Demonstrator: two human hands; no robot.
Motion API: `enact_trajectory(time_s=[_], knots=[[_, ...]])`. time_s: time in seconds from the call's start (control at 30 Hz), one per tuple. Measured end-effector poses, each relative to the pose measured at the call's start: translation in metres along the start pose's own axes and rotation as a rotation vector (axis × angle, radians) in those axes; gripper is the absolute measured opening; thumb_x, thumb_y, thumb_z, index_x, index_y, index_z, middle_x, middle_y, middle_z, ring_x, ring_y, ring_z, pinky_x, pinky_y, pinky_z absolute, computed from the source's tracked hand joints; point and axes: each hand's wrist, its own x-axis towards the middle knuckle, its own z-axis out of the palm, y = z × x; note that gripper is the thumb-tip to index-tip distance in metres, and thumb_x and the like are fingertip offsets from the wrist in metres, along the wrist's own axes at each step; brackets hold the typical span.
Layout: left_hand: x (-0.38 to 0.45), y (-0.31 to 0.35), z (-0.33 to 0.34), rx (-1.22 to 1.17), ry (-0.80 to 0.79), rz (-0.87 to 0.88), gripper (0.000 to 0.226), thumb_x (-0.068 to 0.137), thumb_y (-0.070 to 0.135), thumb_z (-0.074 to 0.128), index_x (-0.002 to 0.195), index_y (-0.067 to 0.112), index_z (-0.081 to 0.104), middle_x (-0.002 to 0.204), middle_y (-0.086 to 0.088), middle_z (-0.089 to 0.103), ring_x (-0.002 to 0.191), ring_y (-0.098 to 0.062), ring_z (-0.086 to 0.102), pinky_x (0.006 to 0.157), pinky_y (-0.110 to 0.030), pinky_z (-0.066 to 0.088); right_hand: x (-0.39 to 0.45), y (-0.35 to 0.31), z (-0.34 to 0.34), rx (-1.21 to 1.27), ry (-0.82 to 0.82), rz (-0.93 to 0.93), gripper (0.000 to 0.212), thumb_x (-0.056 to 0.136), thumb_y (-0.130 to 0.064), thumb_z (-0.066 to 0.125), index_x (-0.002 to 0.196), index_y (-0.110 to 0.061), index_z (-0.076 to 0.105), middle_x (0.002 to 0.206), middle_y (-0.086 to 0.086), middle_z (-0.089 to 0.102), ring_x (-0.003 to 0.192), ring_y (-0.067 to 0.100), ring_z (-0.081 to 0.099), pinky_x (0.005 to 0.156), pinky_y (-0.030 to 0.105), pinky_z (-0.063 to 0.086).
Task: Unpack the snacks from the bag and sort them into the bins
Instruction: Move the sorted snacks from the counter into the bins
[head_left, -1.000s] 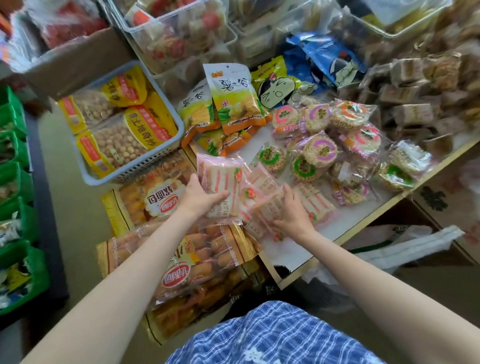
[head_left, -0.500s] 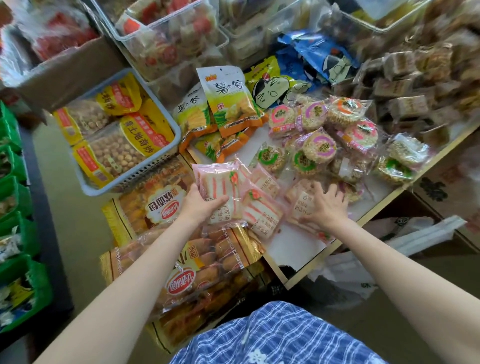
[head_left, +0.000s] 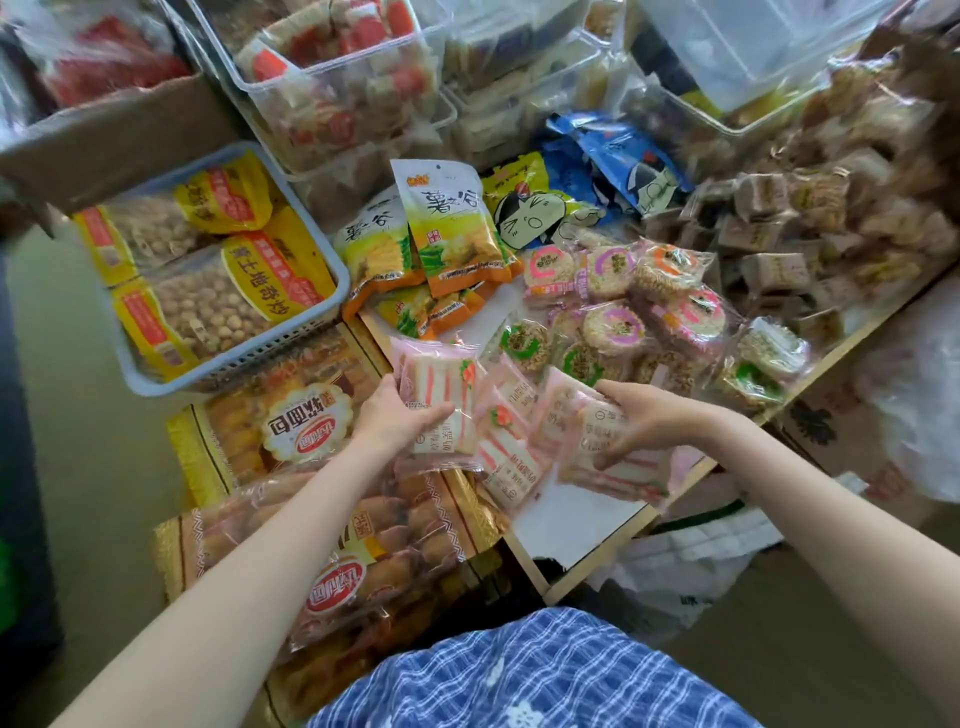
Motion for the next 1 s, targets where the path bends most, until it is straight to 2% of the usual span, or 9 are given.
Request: enact_trajectory(time_s=[0.1,0.27,0.4,0.47,0.53,0.63,0.7,0.9,1.0], knots=[[-0.007,0.000,-0.006,-0.048,0.061,0.031,0.070,0.072,0.040,0.078,0.127,0.013,0.044,0.128,-0.006,0.055,0.116,-0.025,0.053,0.100,-0.042,0.044,0.018,-0.019,0.021,0.289,-0.056,-0.083,0.056,0.067,-0.018,0.083,0.113,-0.012,0.051,0.109,0.004,0.065,0.099,0.020,0.063,0.088,0.038,0.052],[-0.017,-0.012,-0.037,-0.035,0.189,0.025,0.059,0.072,0.037,0.078,0.117,0.016,0.046,0.119,-0.004,0.058,0.110,-0.023,0.056,0.093,-0.038,0.046,0.063,-0.043,0.073,0.280,-0.077,-0.093,0.106,0.055,-0.049,0.085,0.142,-0.016,0.035,0.139,0.006,0.045,0.129,0.025,0.040,0.111,0.045,0.032],[-0.022,-0.028,-0.044,0.063,0.225,-0.014,0.058,0.074,0.036,0.077,0.118,0.012,0.048,0.119,-0.004,0.057,0.109,-0.025,0.055,0.089,-0.035,0.044,0.070,-0.044,0.087,0.287,0.024,-0.055,0.113,0.045,-0.064,0.081,0.135,-0.012,0.038,0.130,0.002,0.048,0.122,0.022,0.044,0.106,0.039,0.038],[-0.024,-0.031,-0.043,0.074,0.242,-0.019,0.058,0.074,0.036,0.077,0.118,0.012,0.047,0.119,-0.004,0.057,0.110,-0.025,0.055,0.089,-0.036,0.045,0.064,-0.043,0.087,0.193,0.102,-0.056,0.107,0.051,-0.062,0.081,0.133,-0.010,0.037,0.125,0.006,0.044,0.114,0.021,0.043,0.099,0.036,0.041],[-0.023,-0.033,-0.041,0.113,0.247,0.002,0.058,0.074,0.038,0.076,0.116,0.011,0.047,0.120,-0.007,0.057,0.109,-0.026,0.055,0.089,-0.038,0.046,0.056,-0.043,0.079,0.019,0.182,-0.133,0.091,0.065,-0.045,0.080,0.134,-0.014,0.030,0.118,0.006,0.037,0.105,0.021,0.041,0.090,0.035,0.038],[-0.023,-0.031,-0.039,0.196,0.215,0.055,0.061,0.075,0.038,0.075,0.120,0.010,0.045,0.122,-0.009,0.056,0.110,-0.026,0.053,0.082,-0.033,0.041,0.044,-0.053,0.047,-0.385,0.255,-0.348,0.103,0.071,-0.034,0.076,0.148,-0.028,0.008,0.127,0.011,0.037,0.112,0.026,0.042,0.093,0.038,0.032],[-0.022,-0.031,-0.036,0.208,0.195,0.058,0.064,0.075,0.039,0.075,0.123,0.010,0.044,0.123,-0.009,0.055,0.111,-0.027,0.053,0.084,-0.035,0.043,0.046,-0.054,0.029,-0.590,0.218,-0.399,0.111,0.073,-0.030,0.075,0.150,-0.026,-0.005,0.141,0.011,0.034,0.122,0.027,0.039,0.098,0.040,0.031],[-0.020,-0.033,-0.032,0.206,0.194,0.067,0.066,0.072,0.039,0.078,0.123,0.011,0.045,0.123,-0.009,0.056,0.110,-0.026,0.054,0.091,-0.042,0.046,0.067,-0.072,0.017,-1.008,-0.015,-0.525,0.087,0.070,-0.031,0.077,0.141,-0.018,0.028,0.146,0.011,0.024,0.132,0.026,0.024,0.102,0.043,0.038],[-0.021,-0.035,-0.031,0.158,0.203,0.063,0.070,0.072,0.036,0.079,0.128,0.012,0.044,0.126,-0.007,0.055,0.115,-0.025,0.053,0.094,-0.040,0.045,0.085,-0.082,0.022,-1.032,-0.126,-0.477,0.104,0.062,-0.042,0.083,0.144,-0.018,0.024,0.156,0.016,-0.006,0.144,0.035,-0.005,0.115,0.053,0.018]])
